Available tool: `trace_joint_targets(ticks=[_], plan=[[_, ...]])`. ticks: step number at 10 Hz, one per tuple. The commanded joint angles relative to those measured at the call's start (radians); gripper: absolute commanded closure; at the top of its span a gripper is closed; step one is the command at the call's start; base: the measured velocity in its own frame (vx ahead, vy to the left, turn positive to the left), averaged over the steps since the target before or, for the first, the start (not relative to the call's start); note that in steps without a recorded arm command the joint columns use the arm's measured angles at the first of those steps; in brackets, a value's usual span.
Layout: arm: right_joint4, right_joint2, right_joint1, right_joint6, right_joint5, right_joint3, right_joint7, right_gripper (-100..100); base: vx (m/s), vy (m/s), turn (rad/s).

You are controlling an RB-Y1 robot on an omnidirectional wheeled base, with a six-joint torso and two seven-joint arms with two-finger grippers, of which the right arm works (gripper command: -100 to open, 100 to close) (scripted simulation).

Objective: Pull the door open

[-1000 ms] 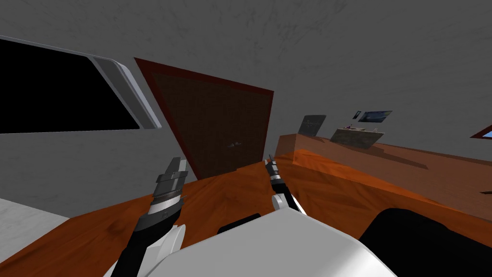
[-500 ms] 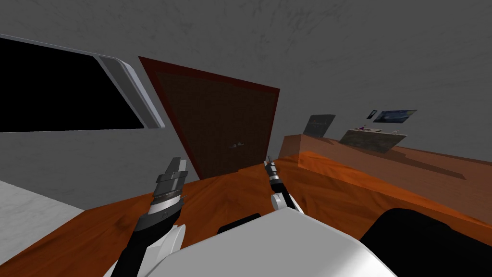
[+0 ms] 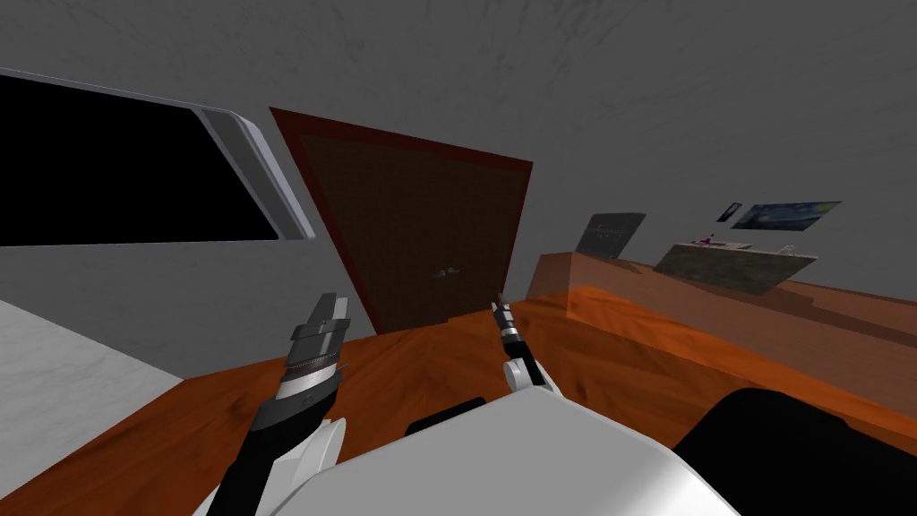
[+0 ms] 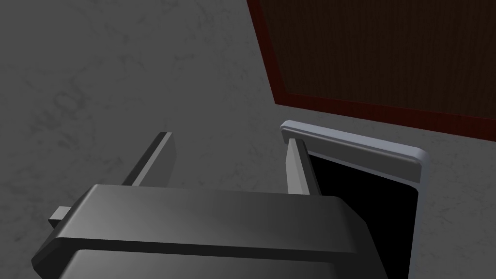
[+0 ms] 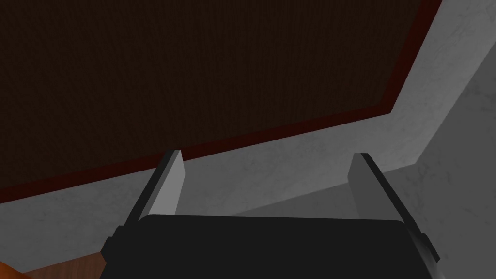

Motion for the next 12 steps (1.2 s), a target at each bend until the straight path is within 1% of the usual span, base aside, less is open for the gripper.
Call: trace_joint_targets(ticks=[1,5,6,9,11,12], plan=[[0.050,-0.006,-0.019,-0.014,-0.008,-0.005,0.002,-100,0.086,0.005,0.114],[0.174,-0.019,-0.071,-0.050,-0.027,-0.017,0.008,-100,0.101,0.007,0.097],[0.199,-0.022,-0.084,-0.059,-0.031,-0.020,0.009,-100,0.110,-0.018,0.108],[0.297,-0.032,-0.124,-0.086,-0.046,-0.029,0.014,-100,0.107,-0.004,0.109],[0.354,-0.037,-0.150,-0.104,-0.055,-0.035,0.017,-100,0.097,0.003,0.102],[0.362,-0.037,-0.150,-0.104,-0.055,-0.035,0.017,-100,0.076,-0.001,0.044]])
